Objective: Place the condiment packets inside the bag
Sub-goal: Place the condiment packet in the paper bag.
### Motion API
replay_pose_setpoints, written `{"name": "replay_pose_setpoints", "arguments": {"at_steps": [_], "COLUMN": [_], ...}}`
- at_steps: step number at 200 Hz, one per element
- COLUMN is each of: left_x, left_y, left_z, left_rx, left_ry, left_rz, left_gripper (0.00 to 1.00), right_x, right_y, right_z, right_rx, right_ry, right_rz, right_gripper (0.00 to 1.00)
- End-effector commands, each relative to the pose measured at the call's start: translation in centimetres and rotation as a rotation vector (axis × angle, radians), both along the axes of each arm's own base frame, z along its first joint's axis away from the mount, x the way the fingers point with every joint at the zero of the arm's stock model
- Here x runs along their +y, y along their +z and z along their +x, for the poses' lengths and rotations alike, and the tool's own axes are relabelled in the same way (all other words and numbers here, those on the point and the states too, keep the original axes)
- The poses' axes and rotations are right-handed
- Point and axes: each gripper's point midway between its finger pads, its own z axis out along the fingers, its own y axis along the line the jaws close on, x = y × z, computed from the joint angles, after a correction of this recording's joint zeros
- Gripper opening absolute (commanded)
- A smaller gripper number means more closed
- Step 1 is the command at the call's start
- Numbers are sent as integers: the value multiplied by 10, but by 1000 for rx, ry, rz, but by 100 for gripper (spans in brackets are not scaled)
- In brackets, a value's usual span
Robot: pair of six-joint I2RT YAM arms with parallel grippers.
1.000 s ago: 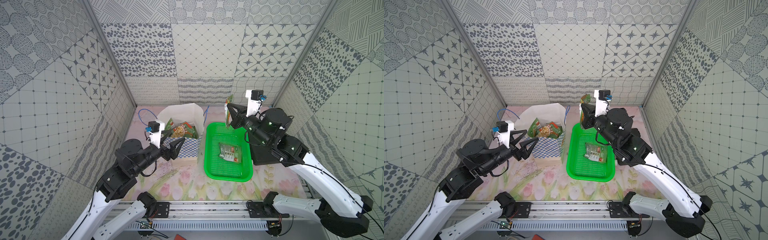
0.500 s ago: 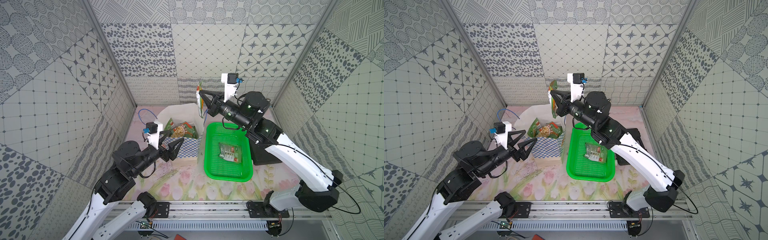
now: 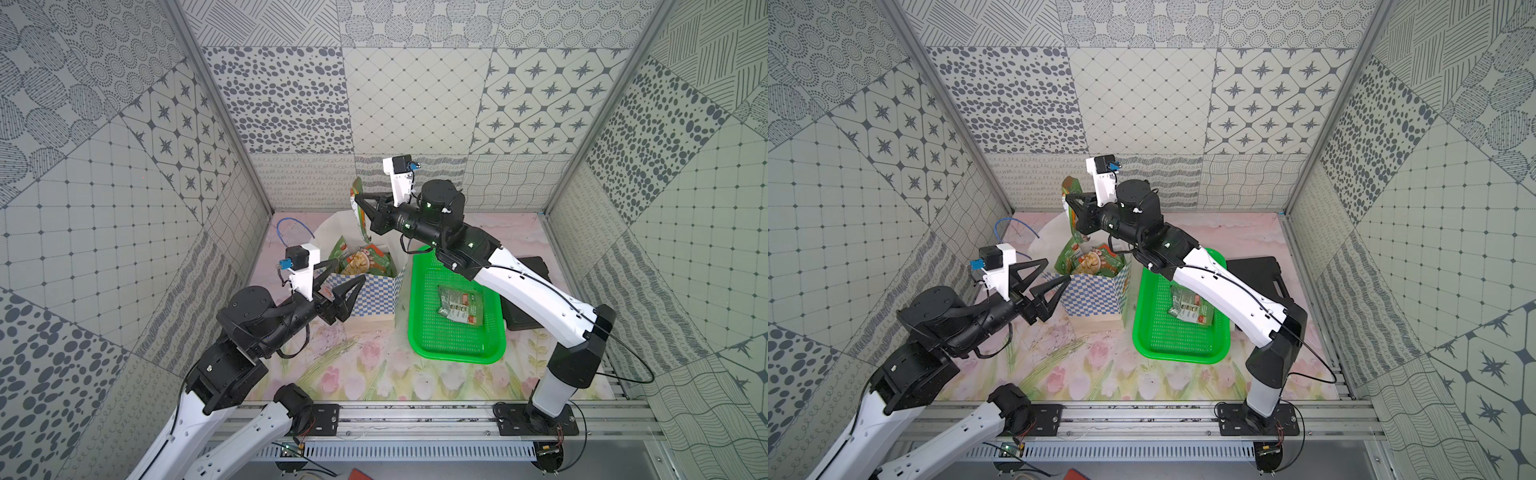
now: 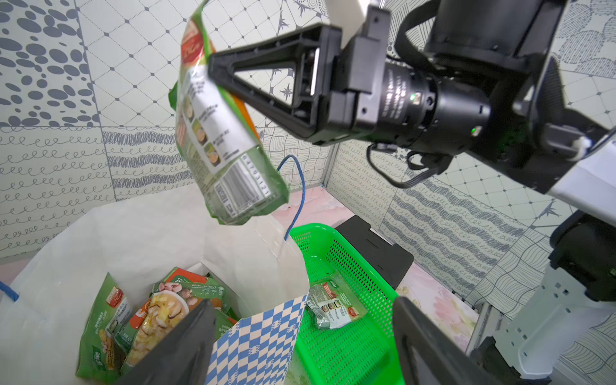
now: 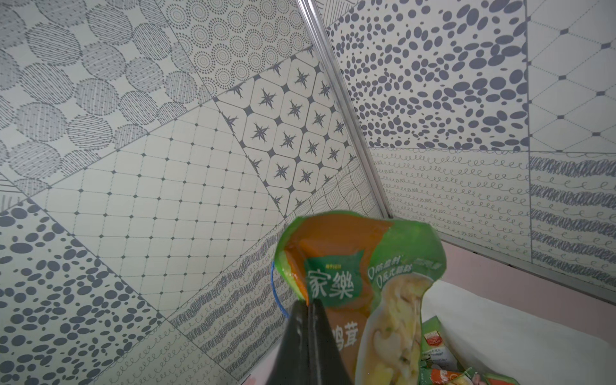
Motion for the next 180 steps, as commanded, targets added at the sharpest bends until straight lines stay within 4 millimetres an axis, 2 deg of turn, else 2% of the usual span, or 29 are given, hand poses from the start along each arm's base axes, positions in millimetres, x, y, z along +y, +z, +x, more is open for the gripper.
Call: {"name": "replay_pose_setpoints", "arguments": {"at_steps": [1, 37, 52, 91, 125, 135, 139, 171, 180], "left_x": [3, 4, 4, 3, 1, 1, 0, -3, -4], "left_y": [16, 17, 17, 17, 16, 15, 15, 12, 12], "left_z": [-1, -3, -3, -3, -3, -1, -1, 1, 1], "left_rx": [-65, -72, -70, -70, -66, -61, -61, -46, -43], "left_ry": [11, 12, 12, 7, 1, 2, 2, -9, -14], "left_rz": [-29, -32, -31, -34, -33, -31, -30, -22, -21], "left_gripper": [86, 86, 86, 86, 86, 86, 86, 86, 86], "right_x": [8, 16, 11, -24, -30, -32, -33, -47, -52], "right_y": [-2, -43, -50, -56, -71, -70, -69, -45, -39], "right_z": [7, 17, 16, 20, 20, 18, 17, 3, -3], "right_rx": [1, 63, 78, 82, 105, 105, 104, 84, 76], "right_ry": [-16, -31, -56, -198, -220, -218, -217, -198, -189], "right_rz": [-6, -82, -104, -146, -178, -179, -181, -162, -157], "right_gripper": [0, 0, 0, 0, 0, 22, 27, 50, 54]}}
